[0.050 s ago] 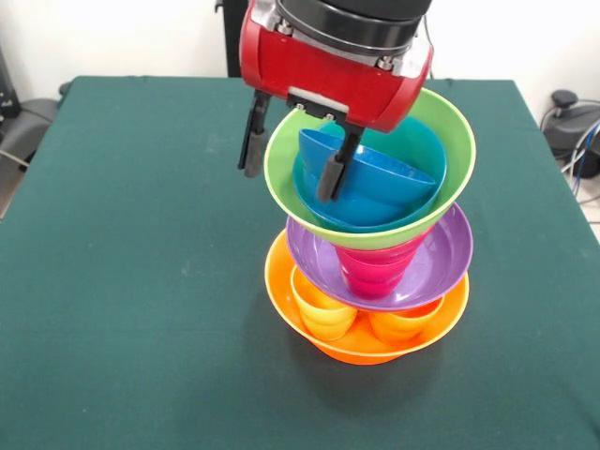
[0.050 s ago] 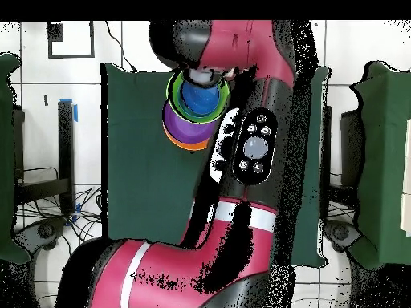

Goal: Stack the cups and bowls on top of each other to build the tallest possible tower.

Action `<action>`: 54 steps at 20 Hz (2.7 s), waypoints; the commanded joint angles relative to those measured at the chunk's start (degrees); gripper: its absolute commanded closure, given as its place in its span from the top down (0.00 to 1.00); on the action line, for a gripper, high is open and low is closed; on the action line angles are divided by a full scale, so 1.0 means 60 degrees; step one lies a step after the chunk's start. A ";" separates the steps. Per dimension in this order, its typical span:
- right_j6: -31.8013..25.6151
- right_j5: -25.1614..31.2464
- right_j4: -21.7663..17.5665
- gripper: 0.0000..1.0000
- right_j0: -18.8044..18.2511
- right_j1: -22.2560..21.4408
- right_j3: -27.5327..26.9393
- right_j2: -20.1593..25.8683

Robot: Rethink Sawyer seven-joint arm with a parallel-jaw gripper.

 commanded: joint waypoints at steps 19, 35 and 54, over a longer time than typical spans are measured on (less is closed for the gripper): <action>-0.3362 0.1205 -0.0633 1.00 -0.0304 0.0410 0.0469 0.1538; -0.3377 0.1509 -0.0613 1.00 -0.0327 0.0110 0.0819 0.1600; -0.3580 0.2585 -0.0775 1.00 -0.0400 0.0207 0.0080 0.1676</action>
